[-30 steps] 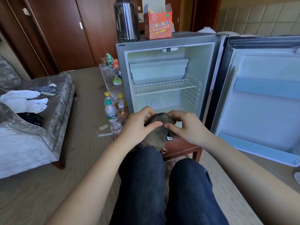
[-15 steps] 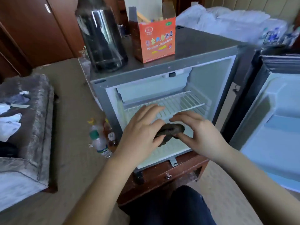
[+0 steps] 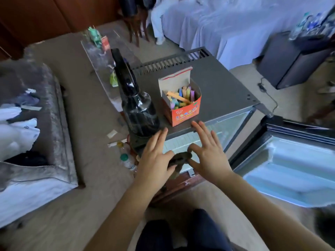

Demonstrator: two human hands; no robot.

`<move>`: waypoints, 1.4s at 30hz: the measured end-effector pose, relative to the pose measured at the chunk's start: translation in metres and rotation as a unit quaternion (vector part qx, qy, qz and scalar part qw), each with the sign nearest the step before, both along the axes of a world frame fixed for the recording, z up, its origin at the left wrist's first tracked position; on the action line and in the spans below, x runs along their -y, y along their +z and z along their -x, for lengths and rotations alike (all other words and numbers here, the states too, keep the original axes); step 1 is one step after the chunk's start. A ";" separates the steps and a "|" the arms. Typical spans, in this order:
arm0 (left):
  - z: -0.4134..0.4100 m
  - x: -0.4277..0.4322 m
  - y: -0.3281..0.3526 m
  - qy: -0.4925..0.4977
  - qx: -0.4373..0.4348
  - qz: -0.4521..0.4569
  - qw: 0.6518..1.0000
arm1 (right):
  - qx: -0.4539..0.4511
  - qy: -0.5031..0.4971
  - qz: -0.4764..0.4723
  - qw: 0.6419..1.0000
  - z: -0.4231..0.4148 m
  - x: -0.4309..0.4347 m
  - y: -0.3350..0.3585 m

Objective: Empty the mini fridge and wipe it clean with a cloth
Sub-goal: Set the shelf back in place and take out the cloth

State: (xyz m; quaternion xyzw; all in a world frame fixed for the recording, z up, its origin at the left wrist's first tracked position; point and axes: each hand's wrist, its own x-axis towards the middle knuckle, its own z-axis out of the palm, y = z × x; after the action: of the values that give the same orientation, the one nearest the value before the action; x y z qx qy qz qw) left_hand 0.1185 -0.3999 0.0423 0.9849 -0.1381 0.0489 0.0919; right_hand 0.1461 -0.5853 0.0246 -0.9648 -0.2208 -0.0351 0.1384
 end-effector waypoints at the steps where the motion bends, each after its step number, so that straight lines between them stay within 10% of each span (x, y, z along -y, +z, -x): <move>1: 0.000 0.001 0.001 0.004 -0.007 0.004 1.000 | -0.015 0.004 0.010 1.000 -0.001 0.002 0.004; 25: 0.008 0.041 0.015 0.102 -0.055 -0.140 0.983 | 0.073 -0.326 0.030 0.942 0.005 0.192 0.013; 42: 0.010 -0.054 0.034 -0.093 -0.004 0.051 0.994 | 0.015 -0.416 0.098 0.904 0.084 0.098 0.025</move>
State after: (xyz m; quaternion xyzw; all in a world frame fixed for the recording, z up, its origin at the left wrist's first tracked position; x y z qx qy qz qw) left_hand 0.1089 -0.3457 0.0762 0.9620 -0.2259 0.0436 0.1470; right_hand 0.0624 -0.6836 0.0499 -0.9769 0.1966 -0.0824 0.0121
